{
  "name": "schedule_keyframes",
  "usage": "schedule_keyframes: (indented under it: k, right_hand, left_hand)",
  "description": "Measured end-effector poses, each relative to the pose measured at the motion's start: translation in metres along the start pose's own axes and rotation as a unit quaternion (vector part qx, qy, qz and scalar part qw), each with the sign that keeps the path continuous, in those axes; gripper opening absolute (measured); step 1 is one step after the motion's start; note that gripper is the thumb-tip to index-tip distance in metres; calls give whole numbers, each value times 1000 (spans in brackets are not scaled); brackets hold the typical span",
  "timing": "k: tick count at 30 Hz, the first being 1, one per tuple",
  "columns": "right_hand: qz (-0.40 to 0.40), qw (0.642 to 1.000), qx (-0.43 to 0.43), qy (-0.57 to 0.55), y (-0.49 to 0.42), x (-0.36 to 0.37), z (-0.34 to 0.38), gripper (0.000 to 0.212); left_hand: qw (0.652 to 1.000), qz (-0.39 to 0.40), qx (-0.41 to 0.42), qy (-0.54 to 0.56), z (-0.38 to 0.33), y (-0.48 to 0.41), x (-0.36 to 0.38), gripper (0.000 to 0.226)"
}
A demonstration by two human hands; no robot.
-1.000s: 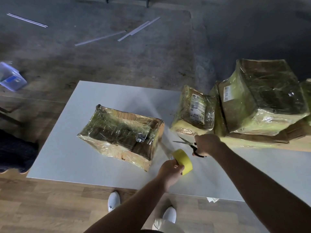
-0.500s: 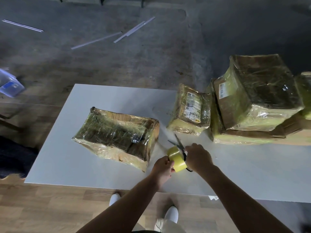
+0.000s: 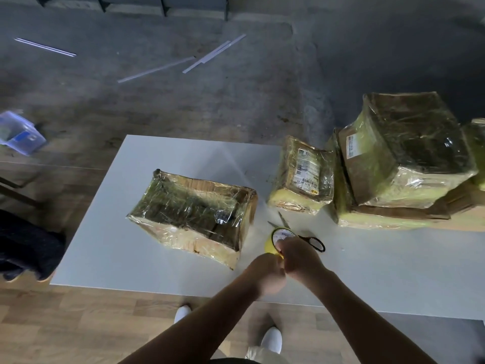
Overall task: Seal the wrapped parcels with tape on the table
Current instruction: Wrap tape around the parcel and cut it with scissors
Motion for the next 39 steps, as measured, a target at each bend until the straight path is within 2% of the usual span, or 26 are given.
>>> schedule_keyframes:
  k: [2,4,6,8,10,12,14,16,19,23,27,30,32,35,37,39]
  right_hand:
    - [57,998,14,2,-5,5,9,26]
    - [66,997,26,-34,-10,12,16,28]
    - [-3,998,27,-58,-12,12,23,22]
    - [-102,990,42,-93,-14,9,32,24]
    - [-215,959,53,-176,-9,-7,48,33]
    - [-236,926,81,-285,-2,-26,66,31]
    - [-209,909,85,-351,0,-38,82,28]
    - [-203,895,73,-391,-1,-42,94,29]
    - [-234,883,69,-400,-8,-33,107,27]
    - [-243,870,109,-415,-14,-24,121,25]
    - [-163,833,178,-498,-21,-26,121,34]
    - [-107,821,210,-520,-28,-27,118,44]
    - [-44,826,213,-520,-30,-31,115,49]
    - [14,855,199,-479,-27,-41,111,50]
    - [-9,889,190,-416,-24,-47,108,48]
    - [-78,893,197,-396,-24,-52,108,64]
  left_hand:
    - [999,-19,37,-27,-7,13,-14,25]
    - [989,-116,89,-38,-11,23,-38,21]
    - [962,-243,127,-13,-10,36,-64,22]
    - [911,-367,189,11,-5,49,-88,21]
    - [869,-432,241,-5,2,59,-106,22]
    - [865,-440,238,-50,17,55,-116,28]
    - [880,-408,215,-109,37,46,-117,35]
    - [897,-374,191,-134,54,40,-110,33]
    - [891,-378,195,-159,62,42,-93,30]
    - [885,-367,205,-200,63,42,-98,28]
    - [889,-318,236,-231,64,46,-103,36]
    - [894,-286,262,-222,63,50,-108,43]
    - [895,-265,285,-218,62,54,-113,36]
    - [915,-259,261,-163,68,56,-132,23]
    - [888,-320,270,-193,76,56,-150,27]
    - [866,-354,265,-233,84,56,-165,36]
Point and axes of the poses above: each hand's wrist, its own y-axis away from the middle knuckle, its own x-axis out of the palm, z = x × y, the point moved 2 cm from there along -y, towards the middle knuckle, and after that the axes turned 4 degrees about y, right-handed, at the moved point
